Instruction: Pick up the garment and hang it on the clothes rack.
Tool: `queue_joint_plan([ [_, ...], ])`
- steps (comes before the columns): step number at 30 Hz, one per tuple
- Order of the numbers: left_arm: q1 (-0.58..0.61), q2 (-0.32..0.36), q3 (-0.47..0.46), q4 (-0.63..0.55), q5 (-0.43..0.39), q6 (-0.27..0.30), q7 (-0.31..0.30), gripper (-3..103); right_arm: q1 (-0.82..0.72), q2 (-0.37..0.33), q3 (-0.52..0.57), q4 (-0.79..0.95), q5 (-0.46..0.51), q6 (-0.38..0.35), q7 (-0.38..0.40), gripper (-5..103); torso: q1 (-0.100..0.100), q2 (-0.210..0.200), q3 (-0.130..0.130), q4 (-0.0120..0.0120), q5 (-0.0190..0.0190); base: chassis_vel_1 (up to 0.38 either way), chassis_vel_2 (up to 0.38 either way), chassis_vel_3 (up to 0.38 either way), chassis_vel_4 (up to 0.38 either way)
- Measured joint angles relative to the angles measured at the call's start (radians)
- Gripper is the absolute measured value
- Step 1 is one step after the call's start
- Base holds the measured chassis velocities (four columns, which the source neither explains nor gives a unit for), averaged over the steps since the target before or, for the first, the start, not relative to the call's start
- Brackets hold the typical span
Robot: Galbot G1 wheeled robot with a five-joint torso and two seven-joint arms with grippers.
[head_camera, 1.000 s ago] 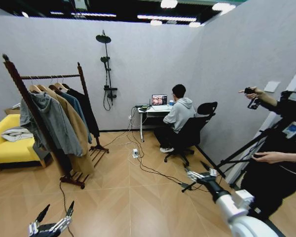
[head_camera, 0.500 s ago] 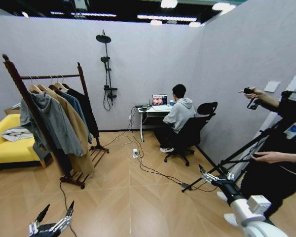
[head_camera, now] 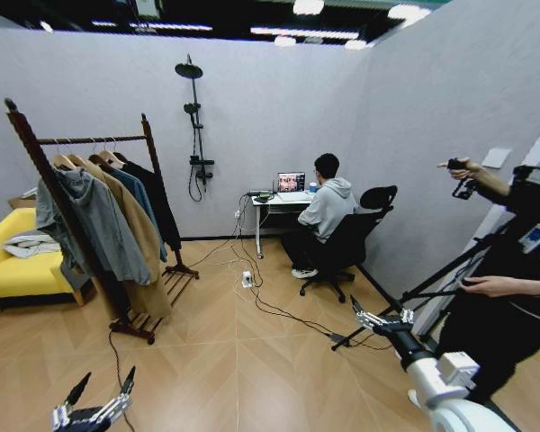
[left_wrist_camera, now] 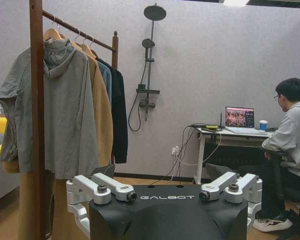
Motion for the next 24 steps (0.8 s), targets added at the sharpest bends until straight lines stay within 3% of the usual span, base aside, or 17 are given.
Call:
queue_joint_plan([
  [24, 0.000, 0.000, 0.000, 0.000, 0.000, 0.000, 0.000, 100, 0.000, -0.001, -0.001, -0.001, 0.001, 0.001, 0.003, 100, 0.000, 0.000, 0.000, 0.0000, 0.0000, 0.000, 0.000, 0.000, 0.000],
])
